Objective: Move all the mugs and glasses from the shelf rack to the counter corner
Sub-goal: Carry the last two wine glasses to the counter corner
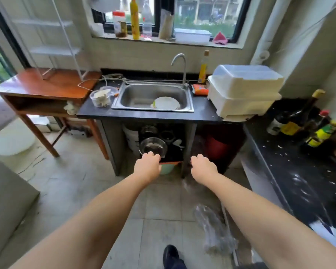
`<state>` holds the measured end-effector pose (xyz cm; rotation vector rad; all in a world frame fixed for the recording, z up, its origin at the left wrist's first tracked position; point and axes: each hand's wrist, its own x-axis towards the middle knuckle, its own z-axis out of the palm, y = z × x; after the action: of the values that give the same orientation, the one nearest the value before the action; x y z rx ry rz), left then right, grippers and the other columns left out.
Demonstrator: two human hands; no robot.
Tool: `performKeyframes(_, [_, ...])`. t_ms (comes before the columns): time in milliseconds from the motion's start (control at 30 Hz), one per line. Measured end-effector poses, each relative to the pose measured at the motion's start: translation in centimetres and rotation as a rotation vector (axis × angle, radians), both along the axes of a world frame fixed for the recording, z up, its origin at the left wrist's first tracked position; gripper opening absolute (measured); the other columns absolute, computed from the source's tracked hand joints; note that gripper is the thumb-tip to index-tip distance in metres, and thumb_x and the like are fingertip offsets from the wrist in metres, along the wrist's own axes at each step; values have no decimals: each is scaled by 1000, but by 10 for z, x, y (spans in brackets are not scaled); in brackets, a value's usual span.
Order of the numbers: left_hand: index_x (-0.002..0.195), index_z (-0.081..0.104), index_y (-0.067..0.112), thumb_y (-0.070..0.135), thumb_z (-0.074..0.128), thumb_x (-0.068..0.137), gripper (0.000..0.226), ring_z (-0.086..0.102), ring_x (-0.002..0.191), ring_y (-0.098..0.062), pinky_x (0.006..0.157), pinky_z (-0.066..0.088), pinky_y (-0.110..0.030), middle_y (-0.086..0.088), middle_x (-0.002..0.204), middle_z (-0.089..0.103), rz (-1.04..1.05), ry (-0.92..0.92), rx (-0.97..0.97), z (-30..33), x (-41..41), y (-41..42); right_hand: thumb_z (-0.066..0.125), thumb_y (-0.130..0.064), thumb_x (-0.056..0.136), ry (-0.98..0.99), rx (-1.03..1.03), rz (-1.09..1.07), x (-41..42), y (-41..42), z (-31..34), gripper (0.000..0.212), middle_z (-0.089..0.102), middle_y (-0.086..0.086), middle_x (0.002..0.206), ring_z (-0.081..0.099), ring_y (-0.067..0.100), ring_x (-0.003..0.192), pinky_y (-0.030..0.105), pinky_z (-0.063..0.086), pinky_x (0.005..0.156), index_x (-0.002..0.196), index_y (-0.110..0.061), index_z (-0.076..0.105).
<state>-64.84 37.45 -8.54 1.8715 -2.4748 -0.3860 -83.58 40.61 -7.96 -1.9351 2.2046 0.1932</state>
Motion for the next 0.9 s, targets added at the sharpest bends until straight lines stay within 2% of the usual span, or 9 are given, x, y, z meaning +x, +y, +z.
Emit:
performKeyframes(233, [119, 56, 15, 31, 49, 94, 31, 53, 111, -26, 91, 51, -42, -8, 119, 54, 243, 0, -32, -8, 100, -90, 44, -17, 95, -57, -34, 282, 106, -128, 1, 34, 46, 12, 131, 47, 34, 121, 44, 44, 92, 128, -11, 45])
performKeyframes(567, [112, 59, 20, 31, 51, 92, 24, 57, 102, -23, 87, 53, -39, -6, 112, 57, 507, 109, -47, 13, 192, -227, 40, -13, 93, -97, -50, 557, 224, -303, 19, 27, 49, 15, 124, 52, 36, 114, 46, 46, 86, 119, -10, 44])
performKeyframes(800, [111, 59, 18, 30, 48, 94, 24, 57, 100, -22, 76, 47, -32, -5, 112, 57, 601, 123, -115, 33, 304, -305, 41, -13, 93, -123, -81, 650, 336, -400, 38, 27, 49, 14, 126, 53, 35, 114, 44, 46, 86, 119, -11, 46])
performKeyframes(900, [114, 58, 17, 29, 46, 94, 27, 56, 105, -26, 79, 46, -36, -7, 116, 55, 600, 129, -153, 46, 360, -345, 42, -13, 93, -125, -110, 665, 392, -442, 48, 28, 49, 15, 125, 54, 37, 112, 46, 47, 86, 121, -9, 45])
